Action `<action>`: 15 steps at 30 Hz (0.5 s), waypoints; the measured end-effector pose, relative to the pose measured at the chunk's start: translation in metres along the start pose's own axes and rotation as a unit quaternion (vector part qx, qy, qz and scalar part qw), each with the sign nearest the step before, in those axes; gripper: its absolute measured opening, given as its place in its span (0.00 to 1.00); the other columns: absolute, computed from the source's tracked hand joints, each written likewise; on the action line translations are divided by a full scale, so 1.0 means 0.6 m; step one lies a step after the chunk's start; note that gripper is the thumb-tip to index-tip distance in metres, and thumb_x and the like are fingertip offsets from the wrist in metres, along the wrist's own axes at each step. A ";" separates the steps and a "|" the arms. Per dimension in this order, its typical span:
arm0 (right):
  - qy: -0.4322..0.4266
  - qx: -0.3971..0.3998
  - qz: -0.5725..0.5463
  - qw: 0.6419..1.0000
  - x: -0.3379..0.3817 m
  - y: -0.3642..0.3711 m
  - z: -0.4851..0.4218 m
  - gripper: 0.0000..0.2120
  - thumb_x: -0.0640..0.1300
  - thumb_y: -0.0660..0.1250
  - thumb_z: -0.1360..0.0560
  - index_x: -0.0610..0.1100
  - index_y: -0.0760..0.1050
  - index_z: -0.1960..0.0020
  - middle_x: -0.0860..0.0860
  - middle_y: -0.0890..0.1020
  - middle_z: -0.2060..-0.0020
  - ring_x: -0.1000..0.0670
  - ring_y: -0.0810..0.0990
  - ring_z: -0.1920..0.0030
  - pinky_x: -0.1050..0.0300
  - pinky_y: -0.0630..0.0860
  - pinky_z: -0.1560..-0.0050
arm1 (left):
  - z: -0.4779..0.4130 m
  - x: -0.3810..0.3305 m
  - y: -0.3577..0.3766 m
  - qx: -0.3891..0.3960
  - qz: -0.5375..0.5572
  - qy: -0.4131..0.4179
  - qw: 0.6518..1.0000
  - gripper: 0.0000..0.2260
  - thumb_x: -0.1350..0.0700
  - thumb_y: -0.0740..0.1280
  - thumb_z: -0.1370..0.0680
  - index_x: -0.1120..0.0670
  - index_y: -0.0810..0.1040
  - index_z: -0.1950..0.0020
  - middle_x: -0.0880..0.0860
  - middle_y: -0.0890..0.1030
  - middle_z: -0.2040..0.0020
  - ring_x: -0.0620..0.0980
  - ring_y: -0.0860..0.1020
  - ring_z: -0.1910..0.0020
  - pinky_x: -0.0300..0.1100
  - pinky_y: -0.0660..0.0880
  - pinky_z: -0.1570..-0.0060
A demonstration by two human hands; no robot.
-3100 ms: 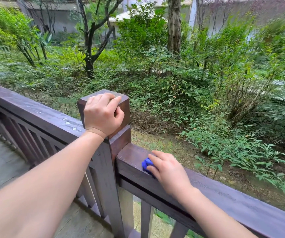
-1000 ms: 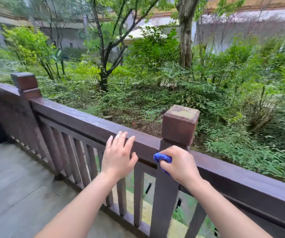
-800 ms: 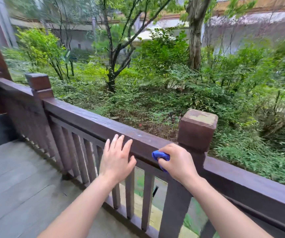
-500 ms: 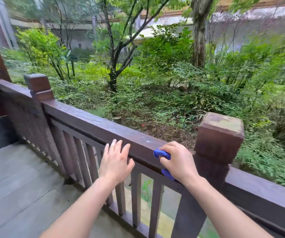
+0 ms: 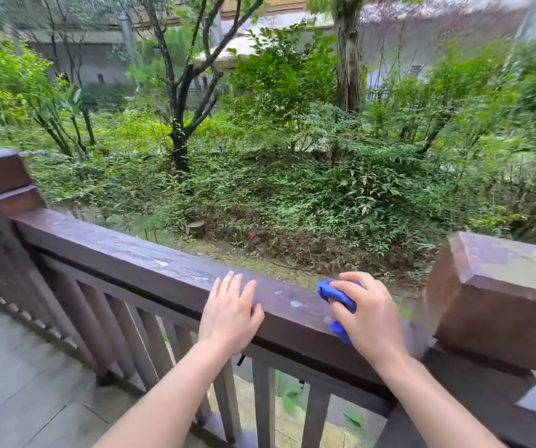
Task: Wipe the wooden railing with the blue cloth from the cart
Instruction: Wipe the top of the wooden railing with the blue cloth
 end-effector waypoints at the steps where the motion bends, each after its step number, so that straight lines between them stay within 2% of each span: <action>1: 0.006 -0.004 0.009 1.000 -0.005 0.004 0.003 0.14 0.38 0.72 0.35 0.50 0.82 0.51 0.54 0.79 0.49 0.49 0.74 0.52 0.58 0.70 0.53 | -0.019 0.007 0.007 0.005 0.003 0.010 1.000 0.25 0.45 0.55 0.17 0.51 0.62 0.21 0.58 0.63 0.21 0.55 0.55 0.20 0.52 0.48 0.20; 3: 0.030 0.005 0.035 0.999 -0.016 0.015 0.020 0.14 0.40 0.74 0.35 0.50 0.81 0.51 0.52 0.79 0.47 0.47 0.75 0.51 0.54 0.73 0.52 | -0.050 0.020 0.023 0.018 0.003 0.037 0.999 0.24 0.44 0.54 0.17 0.51 0.64 0.22 0.57 0.64 0.21 0.55 0.57 0.20 0.52 0.49 0.20; 5: 0.045 0.035 0.089 0.994 -0.029 0.029 0.051 0.13 0.44 0.76 0.34 0.51 0.81 0.50 0.49 0.79 0.44 0.43 0.77 0.49 0.50 0.76 0.50 | -0.070 0.029 0.042 0.029 0.004 0.075 0.997 0.21 0.44 0.54 0.17 0.52 0.68 0.27 0.57 0.69 0.26 0.57 0.62 0.24 0.53 0.54 0.22; 7: 0.041 0.063 0.147 0.986 -0.039 0.041 0.080 0.14 0.50 0.76 0.33 0.53 0.80 0.47 0.46 0.78 0.40 0.41 0.78 0.46 0.47 0.77 0.48 | -0.079 0.036 0.052 0.006 0.019 0.107 0.994 0.20 0.44 0.55 0.18 0.53 0.73 0.33 0.57 0.75 0.34 0.58 0.70 0.32 0.53 0.64 0.27; 9: 0.042 0.072 0.178 0.981 -0.048 0.046 0.083 0.16 0.53 0.74 0.31 0.54 0.79 0.45 0.46 0.78 0.38 0.41 0.78 0.45 0.46 0.78 0.48 | -0.083 0.043 0.058 -0.036 0.039 0.124 0.991 0.19 0.44 0.56 0.21 0.54 0.77 0.41 0.57 0.77 0.44 0.59 0.74 0.42 0.53 0.72 0.37; 11: 0.073 0.061 0.197 0.976 -0.054 0.046 0.063 0.14 0.53 0.73 0.30 0.54 0.79 0.45 0.46 0.79 0.40 0.41 0.79 0.46 0.49 0.77 0.49 | -0.086 0.047 0.061 -0.066 0.046 0.129 0.988 0.16 0.46 0.58 0.22 0.55 0.77 0.45 0.57 0.78 0.48 0.60 0.74 0.47 0.54 0.73 0.42; 15: 0.194 0.010 0.208 0.959 -0.045 0.054 0.027 0.12 0.51 0.70 0.28 0.52 0.81 0.46 0.46 0.79 0.41 0.42 0.78 0.45 0.52 0.73 0.47 | -0.085 0.051 0.065 -0.070 0.065 0.133 0.987 0.16 0.47 0.59 0.23 0.56 0.78 0.46 0.59 0.78 0.49 0.62 0.76 0.48 0.55 0.75 0.42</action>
Point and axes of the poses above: each hand's wrist, its own z-axis away from the middle knuckle, its own y-axis out of the palm, x = y × z, the point moved 3 cm from there along -z, towards the middle knuckle
